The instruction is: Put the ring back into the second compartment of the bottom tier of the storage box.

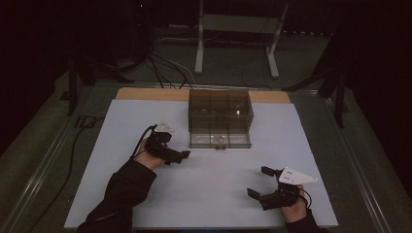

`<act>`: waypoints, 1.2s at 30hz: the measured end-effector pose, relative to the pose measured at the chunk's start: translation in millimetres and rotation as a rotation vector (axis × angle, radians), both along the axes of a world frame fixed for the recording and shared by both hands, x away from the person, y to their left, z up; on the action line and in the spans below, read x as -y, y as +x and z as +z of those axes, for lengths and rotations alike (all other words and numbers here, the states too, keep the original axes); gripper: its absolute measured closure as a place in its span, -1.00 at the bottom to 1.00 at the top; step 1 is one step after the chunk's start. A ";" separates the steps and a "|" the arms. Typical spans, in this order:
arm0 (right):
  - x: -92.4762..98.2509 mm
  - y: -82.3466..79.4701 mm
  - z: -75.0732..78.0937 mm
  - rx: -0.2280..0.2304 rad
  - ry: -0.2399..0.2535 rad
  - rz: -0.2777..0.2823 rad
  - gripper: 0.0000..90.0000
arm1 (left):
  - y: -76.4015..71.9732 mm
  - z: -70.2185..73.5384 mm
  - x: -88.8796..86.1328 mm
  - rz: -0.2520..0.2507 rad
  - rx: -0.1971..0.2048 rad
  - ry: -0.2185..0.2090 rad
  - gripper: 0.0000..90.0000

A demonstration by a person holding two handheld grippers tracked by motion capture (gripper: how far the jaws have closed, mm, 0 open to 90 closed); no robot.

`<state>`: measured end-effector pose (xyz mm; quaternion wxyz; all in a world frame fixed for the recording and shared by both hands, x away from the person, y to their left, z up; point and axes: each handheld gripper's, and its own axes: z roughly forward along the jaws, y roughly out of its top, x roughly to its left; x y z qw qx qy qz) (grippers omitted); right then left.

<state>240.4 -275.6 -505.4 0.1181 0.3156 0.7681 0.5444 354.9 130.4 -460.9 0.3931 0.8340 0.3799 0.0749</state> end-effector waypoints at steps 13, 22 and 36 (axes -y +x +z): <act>-0.8 0.4 -0.4 -0.001 -0.005 0.005 -1.00 | -22.9 -21.9 -31.8 0.054 -0.015 -0.024 -0.99; -0.8 0.0 0.0 -0.001 -0.005 0.005 -1.00 | -40.3 -31.2 -47.5 0.067 -0.013 -0.042 -0.99; -2.0 0.0 -0.5 0.000 -0.012 0.008 -1.00 | -75.5 -49.7 -84.8 0.046 0.015 -0.047 -0.99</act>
